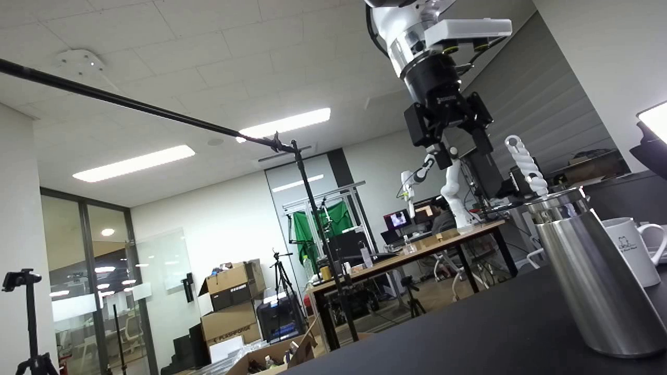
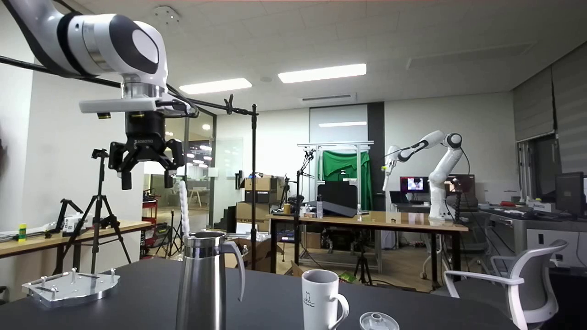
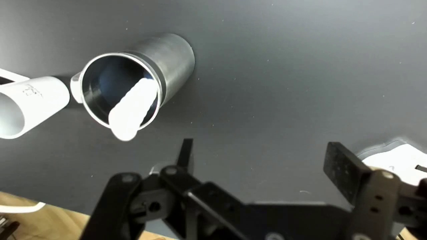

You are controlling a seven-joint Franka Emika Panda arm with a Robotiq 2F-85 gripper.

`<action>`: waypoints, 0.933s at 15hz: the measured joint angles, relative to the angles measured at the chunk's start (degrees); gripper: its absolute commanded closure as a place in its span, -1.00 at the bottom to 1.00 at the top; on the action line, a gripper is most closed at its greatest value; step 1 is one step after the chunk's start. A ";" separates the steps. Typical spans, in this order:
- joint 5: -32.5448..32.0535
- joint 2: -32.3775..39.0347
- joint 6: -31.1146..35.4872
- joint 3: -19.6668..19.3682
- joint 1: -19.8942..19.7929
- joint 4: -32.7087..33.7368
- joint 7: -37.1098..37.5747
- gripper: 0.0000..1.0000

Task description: Stir in the silver cup using the white rod.

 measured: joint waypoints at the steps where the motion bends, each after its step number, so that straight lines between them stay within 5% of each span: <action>1: -1.16 0.00 0.77 0.01 -0.03 0.27 0.04 -1.00; 14: -10.10 0.72 -9.55 -1.54 -5.83 3.60 2.66 -1.00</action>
